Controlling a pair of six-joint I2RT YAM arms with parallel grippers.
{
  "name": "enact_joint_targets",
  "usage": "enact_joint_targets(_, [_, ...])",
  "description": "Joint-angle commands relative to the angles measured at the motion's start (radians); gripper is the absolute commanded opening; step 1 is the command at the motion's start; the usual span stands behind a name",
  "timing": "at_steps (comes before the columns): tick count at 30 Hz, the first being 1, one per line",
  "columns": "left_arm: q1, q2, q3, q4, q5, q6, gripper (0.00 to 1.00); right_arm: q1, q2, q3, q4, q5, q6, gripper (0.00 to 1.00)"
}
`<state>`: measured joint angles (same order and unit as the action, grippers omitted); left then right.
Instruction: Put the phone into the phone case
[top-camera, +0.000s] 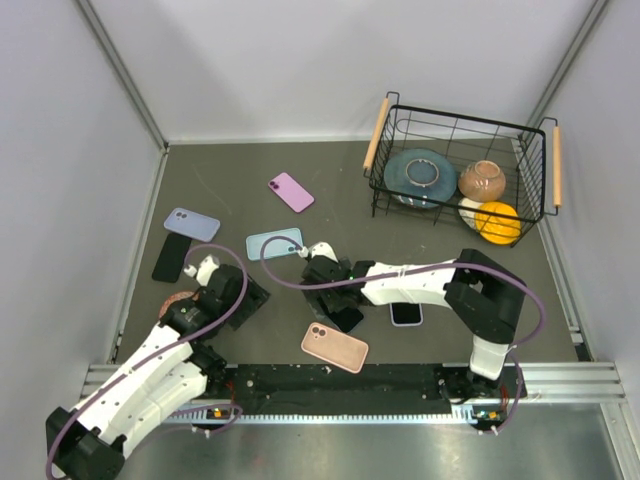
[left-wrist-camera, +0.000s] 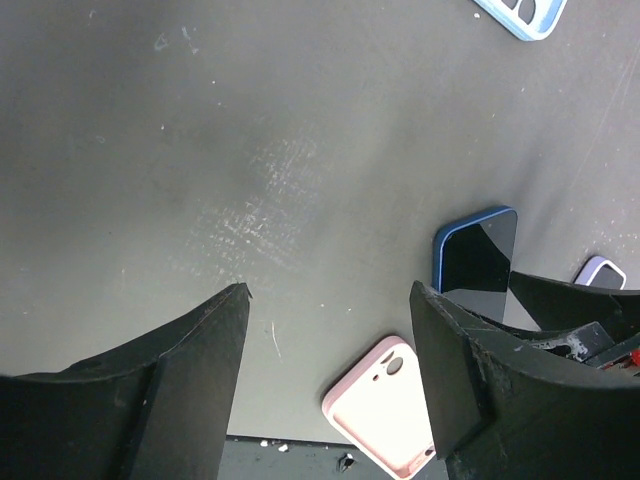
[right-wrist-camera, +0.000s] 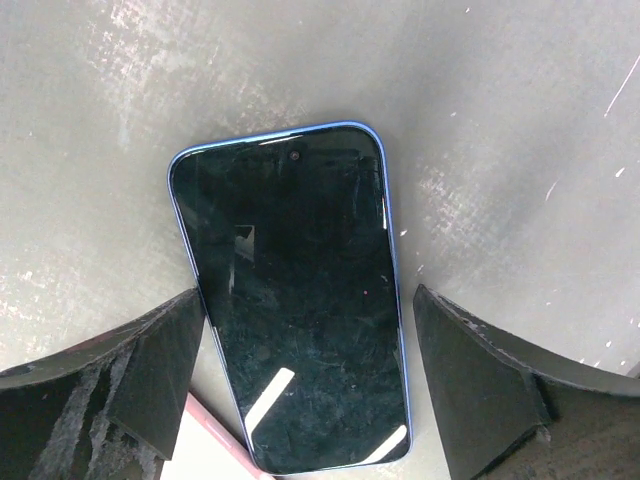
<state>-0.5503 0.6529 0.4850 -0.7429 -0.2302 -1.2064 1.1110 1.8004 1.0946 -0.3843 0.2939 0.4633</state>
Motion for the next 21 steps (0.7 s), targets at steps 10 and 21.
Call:
enact_joint_targets(10, [-0.097, 0.099, -0.054, 0.169, 0.169, 0.027, 0.66, -0.111, -0.058, -0.065, 0.036, 0.031, -0.009, 0.55])
enact_joint_targets(21, [-0.261, 0.253, -0.068, 0.29, 0.184, 0.09, 0.57, -0.177, -0.217, -0.128, 0.035, -0.036, -0.034, 0.52])
